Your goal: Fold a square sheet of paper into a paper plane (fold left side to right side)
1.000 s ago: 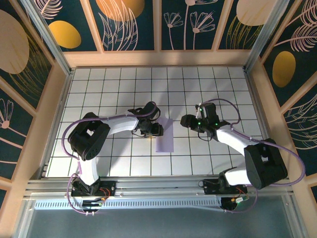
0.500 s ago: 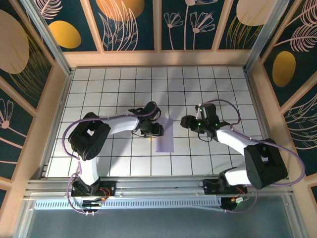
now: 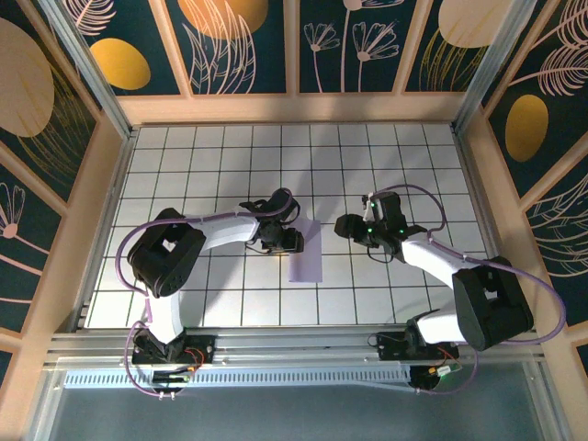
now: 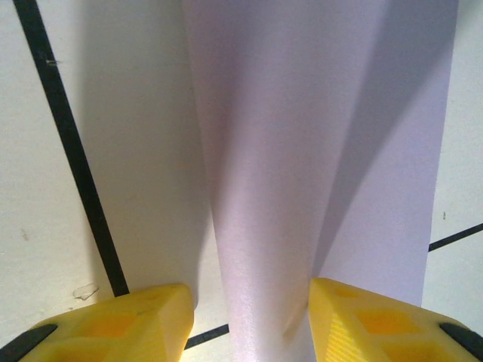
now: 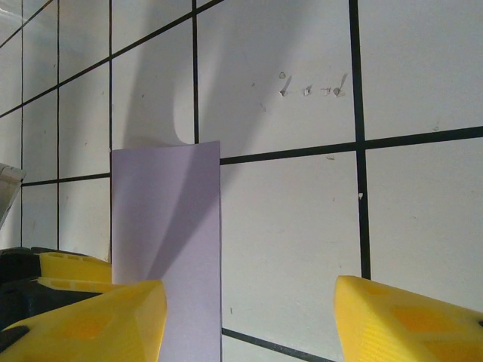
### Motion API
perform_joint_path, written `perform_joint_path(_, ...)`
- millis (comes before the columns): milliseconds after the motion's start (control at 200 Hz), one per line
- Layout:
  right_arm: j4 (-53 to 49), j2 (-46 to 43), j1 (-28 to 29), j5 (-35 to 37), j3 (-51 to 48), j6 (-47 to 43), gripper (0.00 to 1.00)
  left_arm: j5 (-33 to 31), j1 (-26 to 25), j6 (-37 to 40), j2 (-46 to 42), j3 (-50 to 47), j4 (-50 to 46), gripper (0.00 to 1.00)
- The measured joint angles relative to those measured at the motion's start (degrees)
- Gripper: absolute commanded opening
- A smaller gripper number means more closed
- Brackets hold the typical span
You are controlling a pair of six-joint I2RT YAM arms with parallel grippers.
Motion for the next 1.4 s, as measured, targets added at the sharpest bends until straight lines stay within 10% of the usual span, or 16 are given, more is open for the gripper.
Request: perform_joint_path(1401, 1.11, 1.31, 1.38, -5.66, -0.74, 0.04, 0.60, -1.22, -0.39, -1.51, -0.17, -0.33, 0.31, 0.47)
